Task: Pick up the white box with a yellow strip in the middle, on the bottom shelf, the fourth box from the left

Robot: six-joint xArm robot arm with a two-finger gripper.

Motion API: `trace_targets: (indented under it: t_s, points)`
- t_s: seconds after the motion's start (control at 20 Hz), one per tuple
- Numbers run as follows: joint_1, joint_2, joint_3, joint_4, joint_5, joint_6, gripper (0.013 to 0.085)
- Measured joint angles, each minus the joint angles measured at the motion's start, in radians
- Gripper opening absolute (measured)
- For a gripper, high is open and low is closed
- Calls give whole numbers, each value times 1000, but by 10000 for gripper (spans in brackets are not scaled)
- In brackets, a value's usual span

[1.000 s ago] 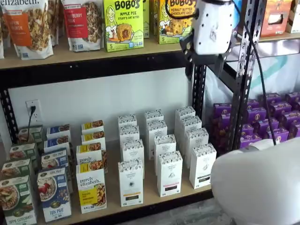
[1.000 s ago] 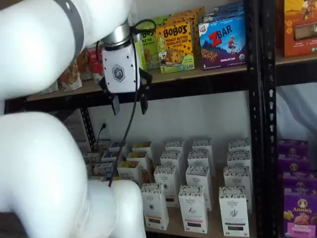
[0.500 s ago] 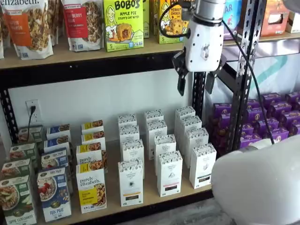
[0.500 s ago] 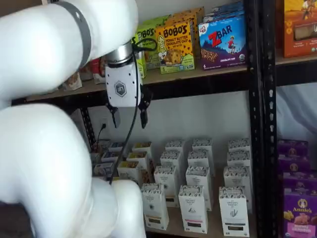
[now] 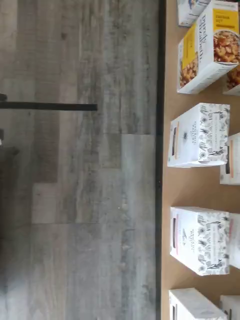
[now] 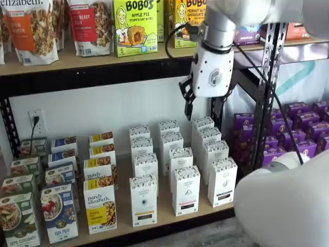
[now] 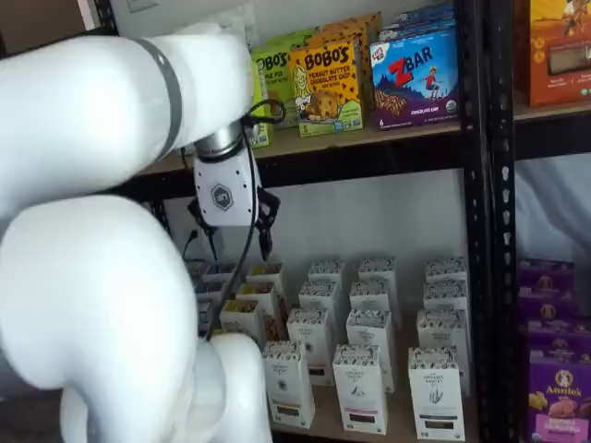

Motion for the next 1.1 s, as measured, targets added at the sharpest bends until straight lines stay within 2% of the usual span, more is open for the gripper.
trace_targets:
  t_s: [0.1, 0.3, 0.55, 0.9, 1.1]
  points:
    - [29, 22, 10, -21, -25, 34, 850]
    - [67, 79, 22, -33, -76, 76, 850]
    - [69, 129, 46, 6, -175, 61, 850]
    - [71, 240, 48, 5, -265, 61, 850]
    - [69, 318, 55, 11, -348, 53, 850]
